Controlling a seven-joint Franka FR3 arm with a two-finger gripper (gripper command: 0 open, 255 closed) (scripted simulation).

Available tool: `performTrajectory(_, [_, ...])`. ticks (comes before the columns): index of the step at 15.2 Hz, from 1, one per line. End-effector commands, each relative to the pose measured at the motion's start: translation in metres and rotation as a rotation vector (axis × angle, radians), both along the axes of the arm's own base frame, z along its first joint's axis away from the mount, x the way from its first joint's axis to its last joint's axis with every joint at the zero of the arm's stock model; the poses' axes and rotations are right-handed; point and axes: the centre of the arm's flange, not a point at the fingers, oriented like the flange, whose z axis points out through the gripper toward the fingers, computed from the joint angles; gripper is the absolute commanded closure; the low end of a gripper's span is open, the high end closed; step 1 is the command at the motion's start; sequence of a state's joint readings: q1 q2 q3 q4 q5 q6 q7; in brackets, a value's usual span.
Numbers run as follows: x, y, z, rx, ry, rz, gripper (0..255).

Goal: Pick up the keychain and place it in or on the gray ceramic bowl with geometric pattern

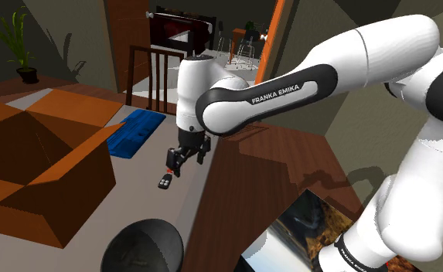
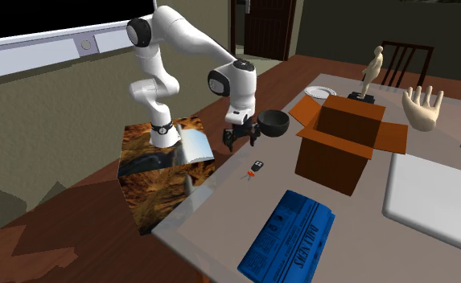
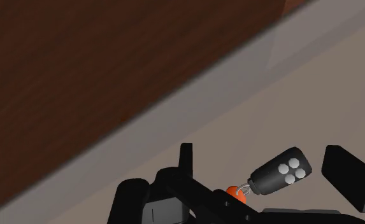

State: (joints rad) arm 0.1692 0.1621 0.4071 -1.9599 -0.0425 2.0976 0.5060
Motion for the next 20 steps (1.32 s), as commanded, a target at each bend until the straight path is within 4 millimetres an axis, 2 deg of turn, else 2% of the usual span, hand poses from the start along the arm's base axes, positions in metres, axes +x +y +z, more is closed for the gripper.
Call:
performTrajectory(1, [0.011,0.019,-0.007,-0.001,-0.016,0.008,0])
performTrajectory(5, [0.034,0.054,-0.02,-0.003,-0.044,0.023,0])
performTrajectory(13, [0.035,0.054,-0.06,-0.003,-0.044,0.023,0])
performTrajectory(20, [0.035,0.054,-0.06,-0.003,-0.044,0.023,0])
